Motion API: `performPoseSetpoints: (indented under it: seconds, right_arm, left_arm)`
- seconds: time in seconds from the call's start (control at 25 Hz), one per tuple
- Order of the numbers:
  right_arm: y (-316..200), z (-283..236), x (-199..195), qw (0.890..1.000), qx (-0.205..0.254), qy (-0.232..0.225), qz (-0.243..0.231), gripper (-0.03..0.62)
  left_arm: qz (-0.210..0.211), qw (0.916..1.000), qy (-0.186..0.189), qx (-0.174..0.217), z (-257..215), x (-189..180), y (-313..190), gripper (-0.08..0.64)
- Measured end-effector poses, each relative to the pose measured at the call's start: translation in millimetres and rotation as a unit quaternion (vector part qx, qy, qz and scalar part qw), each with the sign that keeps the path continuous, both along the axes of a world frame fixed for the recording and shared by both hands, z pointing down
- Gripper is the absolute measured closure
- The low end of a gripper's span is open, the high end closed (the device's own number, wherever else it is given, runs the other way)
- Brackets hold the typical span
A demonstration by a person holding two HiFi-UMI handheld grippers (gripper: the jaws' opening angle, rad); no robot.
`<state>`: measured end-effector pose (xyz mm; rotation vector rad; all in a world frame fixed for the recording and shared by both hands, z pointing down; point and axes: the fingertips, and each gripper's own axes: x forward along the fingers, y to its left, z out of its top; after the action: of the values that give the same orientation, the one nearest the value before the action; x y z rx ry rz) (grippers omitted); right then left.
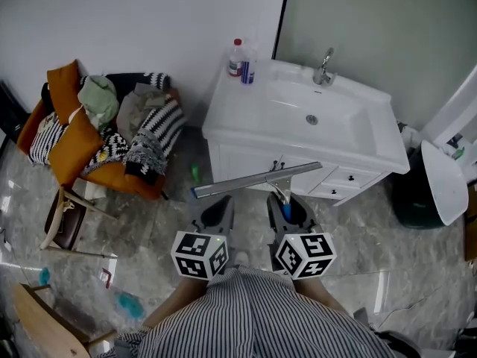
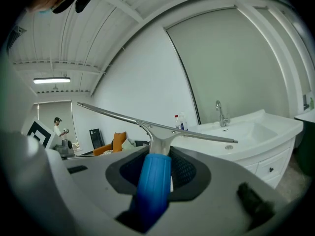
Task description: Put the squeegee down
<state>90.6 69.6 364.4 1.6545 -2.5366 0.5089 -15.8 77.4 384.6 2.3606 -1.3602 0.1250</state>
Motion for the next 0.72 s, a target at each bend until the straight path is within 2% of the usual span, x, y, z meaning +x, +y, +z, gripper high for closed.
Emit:
performPoseSetpoints:
  seconds: [0.28,0.72]
  right_arm:
    - [-63,-1,26,1.000,0.004,0.001,-0.011,0.480]
    - [-96,21,39,0.999,-0.026,-0.008,-0.023,0.480]
  left_arm:
    - [-0.011,0.9999,0.000,-0.001,2,29,-60,0.546]
    - [-0.021,0.9994,-0.005,-0.026,19,44,-88,0.546]
